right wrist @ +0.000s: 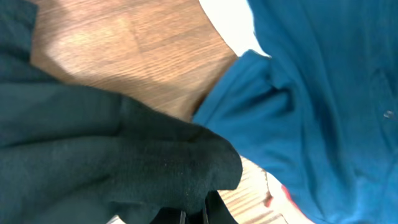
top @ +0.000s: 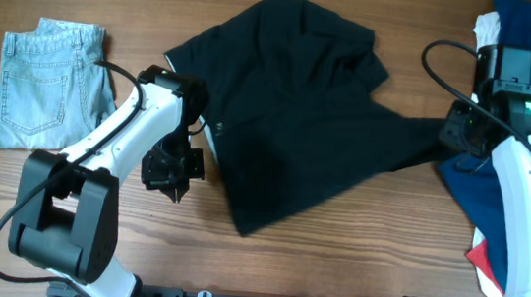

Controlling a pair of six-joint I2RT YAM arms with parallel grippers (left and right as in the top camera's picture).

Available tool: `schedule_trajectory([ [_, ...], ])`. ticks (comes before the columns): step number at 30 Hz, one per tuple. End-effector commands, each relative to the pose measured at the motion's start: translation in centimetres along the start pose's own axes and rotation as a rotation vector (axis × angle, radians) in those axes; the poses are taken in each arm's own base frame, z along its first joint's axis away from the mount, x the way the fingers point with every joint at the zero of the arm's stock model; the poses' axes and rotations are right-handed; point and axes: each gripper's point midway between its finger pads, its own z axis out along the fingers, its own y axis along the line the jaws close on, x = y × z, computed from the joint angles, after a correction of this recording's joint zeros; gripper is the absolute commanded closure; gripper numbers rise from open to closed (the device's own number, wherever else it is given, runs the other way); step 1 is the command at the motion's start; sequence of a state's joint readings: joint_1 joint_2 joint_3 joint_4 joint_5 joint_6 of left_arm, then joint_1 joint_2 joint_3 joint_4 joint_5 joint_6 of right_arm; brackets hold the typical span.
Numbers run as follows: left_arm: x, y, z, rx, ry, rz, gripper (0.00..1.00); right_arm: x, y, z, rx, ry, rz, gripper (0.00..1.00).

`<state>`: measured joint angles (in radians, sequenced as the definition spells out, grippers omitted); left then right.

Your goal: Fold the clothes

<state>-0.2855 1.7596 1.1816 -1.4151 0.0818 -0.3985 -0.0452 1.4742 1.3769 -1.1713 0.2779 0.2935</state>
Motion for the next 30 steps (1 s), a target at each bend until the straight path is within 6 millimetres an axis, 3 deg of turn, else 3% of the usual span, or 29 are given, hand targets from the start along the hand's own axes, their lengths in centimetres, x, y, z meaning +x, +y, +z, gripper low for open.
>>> schedule_trajectory([
  [1,-0.4,0.9,-0.3,-0.038,-0.049,-0.036,0.96,0.5,0.4,-0.7,-0.039,0.012,-0.067,0.96],
  [5,-0.2,0.0,-0.4,0.013,-0.037,-0.034,0.96,1.6,1.1,-0.5,-0.081,0.059,-0.102,0.96],
  [12,0.9,-6.8,-0.7,0.296,0.003,0.092,0.96,1.7,1.0,-0.5,-0.081,0.061,-0.108,0.96],
  [13,1.2,-7.9,-0.6,0.333,0.01,0.115,0.91,1.7,1.0,-0.5,-0.081,0.061,-0.115,0.96],
  [14,1.4,-8.7,-0.5,0.356,0.015,0.124,0.78,1.6,1.1,-0.5,-0.081,0.06,-0.12,0.96],
  [15,1.6,-9.4,-0.1,0.372,0.017,0.121,0.71,1.6,1.1,-0.5,-0.081,0.059,-0.121,0.96],
  [20,2.3,-11.7,2.3,0.378,0.011,0.073,0.66,1.6,1.1,-0.5,-0.081,0.058,-0.121,0.96],
  [26,3.0,-13.9,4.0,0.39,-0.015,0.057,0.65,1.5,1.1,-0.5,-0.082,0.054,-0.12,0.96],
  [30,2.9,-14.4,5.4,0.364,-0.054,-0.003,0.65,1.5,1.1,-0.5,-0.082,0.055,-0.121,0.95],
])
